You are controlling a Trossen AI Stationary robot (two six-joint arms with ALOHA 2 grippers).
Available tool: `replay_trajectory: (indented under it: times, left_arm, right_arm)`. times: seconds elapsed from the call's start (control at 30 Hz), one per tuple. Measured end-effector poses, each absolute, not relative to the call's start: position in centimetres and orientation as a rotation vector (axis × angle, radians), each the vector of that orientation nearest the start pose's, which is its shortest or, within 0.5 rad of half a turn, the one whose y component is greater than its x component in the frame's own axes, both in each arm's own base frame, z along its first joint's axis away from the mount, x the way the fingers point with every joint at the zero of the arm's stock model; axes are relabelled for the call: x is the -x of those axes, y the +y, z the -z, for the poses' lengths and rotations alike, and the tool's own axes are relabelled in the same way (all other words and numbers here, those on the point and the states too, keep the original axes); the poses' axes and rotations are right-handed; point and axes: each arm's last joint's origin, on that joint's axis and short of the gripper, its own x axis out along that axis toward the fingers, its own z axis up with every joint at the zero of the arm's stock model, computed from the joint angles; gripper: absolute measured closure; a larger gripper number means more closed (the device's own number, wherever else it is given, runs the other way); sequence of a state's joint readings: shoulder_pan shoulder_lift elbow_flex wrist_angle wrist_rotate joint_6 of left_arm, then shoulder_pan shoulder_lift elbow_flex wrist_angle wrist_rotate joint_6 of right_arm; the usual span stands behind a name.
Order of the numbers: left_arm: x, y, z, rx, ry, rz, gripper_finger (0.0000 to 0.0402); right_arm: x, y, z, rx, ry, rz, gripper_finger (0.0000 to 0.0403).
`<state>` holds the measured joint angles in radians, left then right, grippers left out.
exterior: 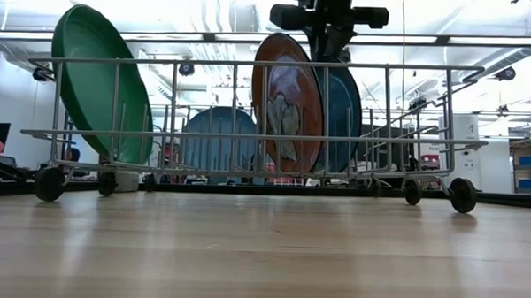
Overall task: Sort dishes
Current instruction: Adjust the blue floral plate on the right side of the dish rack
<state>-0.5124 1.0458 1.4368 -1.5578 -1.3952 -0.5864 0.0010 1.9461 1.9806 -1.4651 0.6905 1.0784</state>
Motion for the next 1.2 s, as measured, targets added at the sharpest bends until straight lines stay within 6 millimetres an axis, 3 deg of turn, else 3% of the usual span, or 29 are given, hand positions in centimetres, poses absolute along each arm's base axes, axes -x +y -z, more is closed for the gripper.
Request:
replay_trajectory:
  times: [0.57,1.2]
  left_arm:
    - [-11.9,-3.4,-41.4,-0.446,0.425,-0.912,0.0191]
    - [-11.9,-3.4,-41.4,-0.445,0.425,-0.912,0.0191]
  right_arm:
    - [-37.3,-1.2,-32.7,-0.420,0.850,1.194,0.0362]
    - [-37.4,0.8,-32.4,-0.470,0.839,1.163,0.0335]
